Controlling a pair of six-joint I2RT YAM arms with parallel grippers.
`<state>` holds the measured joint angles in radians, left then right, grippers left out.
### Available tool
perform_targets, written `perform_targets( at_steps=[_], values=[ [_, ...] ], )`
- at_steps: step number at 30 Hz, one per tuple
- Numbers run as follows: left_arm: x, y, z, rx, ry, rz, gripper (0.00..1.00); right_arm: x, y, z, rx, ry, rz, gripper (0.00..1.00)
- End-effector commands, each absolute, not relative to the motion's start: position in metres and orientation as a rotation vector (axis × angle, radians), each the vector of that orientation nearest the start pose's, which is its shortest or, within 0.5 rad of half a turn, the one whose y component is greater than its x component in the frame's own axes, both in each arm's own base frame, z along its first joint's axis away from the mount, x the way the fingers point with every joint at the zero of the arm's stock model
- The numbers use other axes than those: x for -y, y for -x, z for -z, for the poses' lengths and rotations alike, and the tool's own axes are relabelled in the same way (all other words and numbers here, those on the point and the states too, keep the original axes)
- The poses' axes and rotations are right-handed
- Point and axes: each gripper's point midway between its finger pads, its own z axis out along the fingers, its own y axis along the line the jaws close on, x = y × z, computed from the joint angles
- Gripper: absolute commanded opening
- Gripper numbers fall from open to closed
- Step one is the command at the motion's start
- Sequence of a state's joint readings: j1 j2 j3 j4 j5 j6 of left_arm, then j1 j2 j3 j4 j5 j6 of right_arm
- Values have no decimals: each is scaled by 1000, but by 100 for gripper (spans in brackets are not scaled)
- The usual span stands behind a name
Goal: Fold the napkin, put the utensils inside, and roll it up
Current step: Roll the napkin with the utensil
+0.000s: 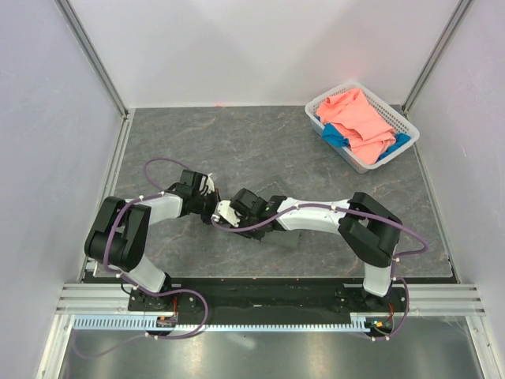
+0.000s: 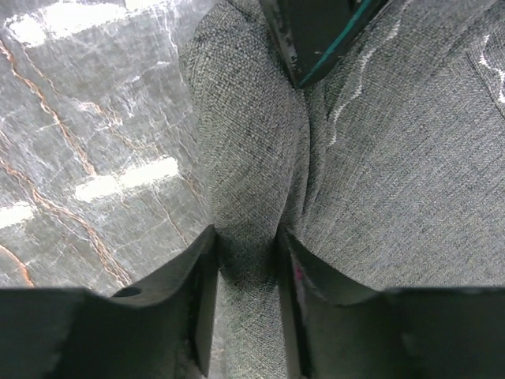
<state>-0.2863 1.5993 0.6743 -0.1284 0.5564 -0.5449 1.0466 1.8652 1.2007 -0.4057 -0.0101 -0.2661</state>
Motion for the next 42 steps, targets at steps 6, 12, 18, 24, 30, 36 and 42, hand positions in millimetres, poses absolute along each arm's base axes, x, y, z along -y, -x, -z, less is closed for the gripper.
perform_targets(
  at_steps=[6,12,18,24,30,36,42],
  values=[
    [172,-274,-38,-2600,144,852,34,-339,-199,-6,-2237,1654,-433,33],
    [146,-281,-54,-2495,250,723,52,-340,-188,-15,-2282,1648,-631,30],
    [149,-272,-64,-2392,184,789,57,-347,-180,-24,-2333,1638,-887,29],
    [172,-261,-76,-2296,52,984,64,-351,-181,-34,-2384,1599,-1130,29],
    [175,-258,-68,-2308,29,1010,66,-352,-184,-29,-2446,1535,-1341,30],
    [182,-256,-61,-2330,-2,1050,66,-353,-192,-22,-2479,1463,-1509,30],
    [183,-257,-56,-2342,-15,1046,63,-352,-203,-10,-2524,1413,-1546,30]
  ],
)
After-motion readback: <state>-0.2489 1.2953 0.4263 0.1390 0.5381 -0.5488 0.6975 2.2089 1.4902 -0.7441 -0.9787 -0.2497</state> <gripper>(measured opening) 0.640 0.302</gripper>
